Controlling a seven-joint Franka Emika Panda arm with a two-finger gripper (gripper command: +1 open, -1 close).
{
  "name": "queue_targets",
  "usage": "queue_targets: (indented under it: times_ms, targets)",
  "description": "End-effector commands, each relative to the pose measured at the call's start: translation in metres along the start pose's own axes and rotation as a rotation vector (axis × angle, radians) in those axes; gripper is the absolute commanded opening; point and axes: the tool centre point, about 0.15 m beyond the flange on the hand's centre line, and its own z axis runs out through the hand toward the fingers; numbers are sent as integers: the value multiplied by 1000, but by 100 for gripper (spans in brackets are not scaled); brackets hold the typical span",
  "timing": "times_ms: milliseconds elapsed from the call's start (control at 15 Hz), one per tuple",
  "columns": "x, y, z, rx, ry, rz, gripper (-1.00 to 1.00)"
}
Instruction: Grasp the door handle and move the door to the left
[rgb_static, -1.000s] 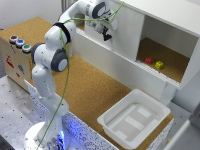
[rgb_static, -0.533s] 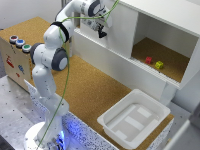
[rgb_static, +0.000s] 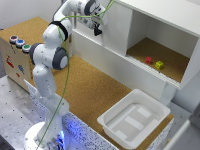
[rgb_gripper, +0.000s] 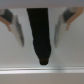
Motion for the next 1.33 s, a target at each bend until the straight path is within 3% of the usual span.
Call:
queue_targets:
  times_ms: [0,333,533,800,1067,1267]
  targets:
    - [24,-46,51,-40,-10,-46,100]
    - [23,-70,42,-29,38,-128,100]
    - [2,-66,30,-35,23,-92,100]
    - [-39,-42,20,-92,-22,-21,100]
    - [-68,-19,4,-154,-6,51,100]
    - [-83,0,8,-153,-31,72,100]
